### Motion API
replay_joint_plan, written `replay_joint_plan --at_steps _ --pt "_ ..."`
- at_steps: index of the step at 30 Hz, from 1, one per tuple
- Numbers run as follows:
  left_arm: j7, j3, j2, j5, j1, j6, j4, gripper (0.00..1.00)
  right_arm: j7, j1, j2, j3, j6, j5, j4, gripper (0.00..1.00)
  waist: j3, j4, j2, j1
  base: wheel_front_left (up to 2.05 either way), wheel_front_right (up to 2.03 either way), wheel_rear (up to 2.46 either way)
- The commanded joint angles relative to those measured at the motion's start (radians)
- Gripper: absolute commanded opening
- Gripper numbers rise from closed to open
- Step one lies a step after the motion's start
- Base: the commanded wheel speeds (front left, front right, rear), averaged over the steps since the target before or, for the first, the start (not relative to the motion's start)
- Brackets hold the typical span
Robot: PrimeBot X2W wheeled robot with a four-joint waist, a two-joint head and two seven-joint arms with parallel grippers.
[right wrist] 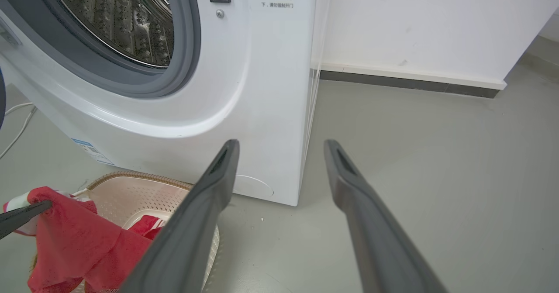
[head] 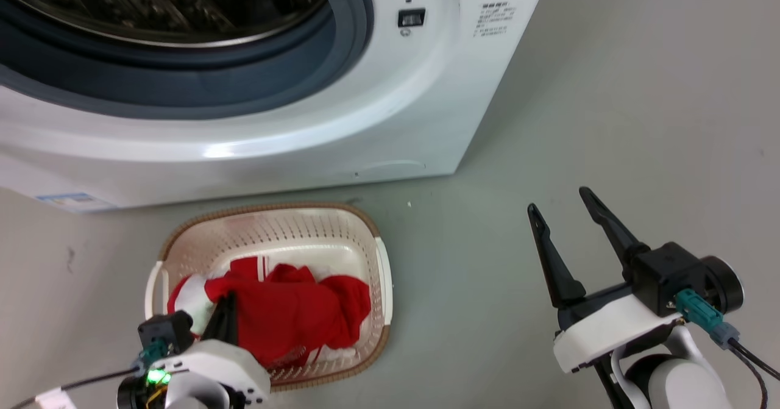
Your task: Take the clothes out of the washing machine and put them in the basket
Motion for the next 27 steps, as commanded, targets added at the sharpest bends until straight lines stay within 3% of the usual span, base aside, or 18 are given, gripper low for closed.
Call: replay_joint_plan --at_steps 1,7,18,19,20,21,22,24,25,27 --pt "-0.004 0.003 0.009 0.005 -0.03 -0.004 0.027 0.0 -0.008 -0.021 0.002 0.002 -0.001 0.0 -0.005 1.0 0.067 -0.015 -0.0001 -0.0002 0.0 0.0 0.0" --pt "-0.01 0.032 0.037 0.027 -0.169 -0.013 0.164 0.0 -0.022 -0.077 0.002 0.027 -0.001 0.01 0.0 1.0 0.188 -0.05 -0.0001 -0.0002 0.0 0.0 0.0" --pt "-0.008 0.062 0.093 0.076 -0.277 -0.038 0.334 0.0 -0.076 -0.165 0.002 0.075 -0.001 0.042 0.044 1.0 0.348 -0.119 -0.0001 -0.0002 0.0 0.0 0.0" --pt "-0.008 0.065 0.096 0.079 -0.282 -0.039 0.348 0.1 -0.08 -0.167 0.002 0.076 -0.001 0.044 0.049 1.0 0.355 -0.122 -0.0001 -0.0002 0.0 0.0 0.0" --pt "-0.008 0.071 0.097 0.076 -0.288 -0.04 0.361 0.28 -0.083 -0.169 0.002 0.078 -0.001 0.047 0.054 1.0 0.36 -0.125 -0.0001 -0.0002 0.0 0.0 0.0" --pt "-0.008 0.075 0.1 0.075 -0.293 -0.041 0.369 0.32 -0.088 -0.172 0.002 0.078 -0.001 0.046 0.059 1.0 0.364 -0.126 -0.0001 -0.0002 0.0 0.0 0.0" --pt "-0.008 0.077 0.1 0.079 -0.297 -0.044 0.376 0.43 -0.091 -0.176 0.002 0.077 -0.001 0.047 0.063 1.0 0.365 -0.127 -0.0001 -0.0002 0.0 0.0 0.0" --pt "-0.008 0.085 0.093 0.071 -0.301 -0.048 0.395 0.89 -0.095 -0.179 0.002 0.074 -0.001 0.047 0.071 1.0 0.364 -0.124 -0.0001 -0.0002 0.0 0.0 0.0" --pt "-0.008 0.088 0.091 0.071 -0.303 -0.05 0.404 0.98 -0.096 -0.181 0.002 0.072 -0.001 0.045 0.078 1.0 0.359 -0.121 -0.0001 -0.0002 0.0 0.0 0.0" --pt "-0.008 0.094 0.084 0.073 -0.304 -0.054 0.414 1.0 -0.096 -0.182 0.002 0.067 -0.001 0.036 0.093 1.0 0.339 -0.113 -0.0001 -0.0002 0.0 0.0 0.0"
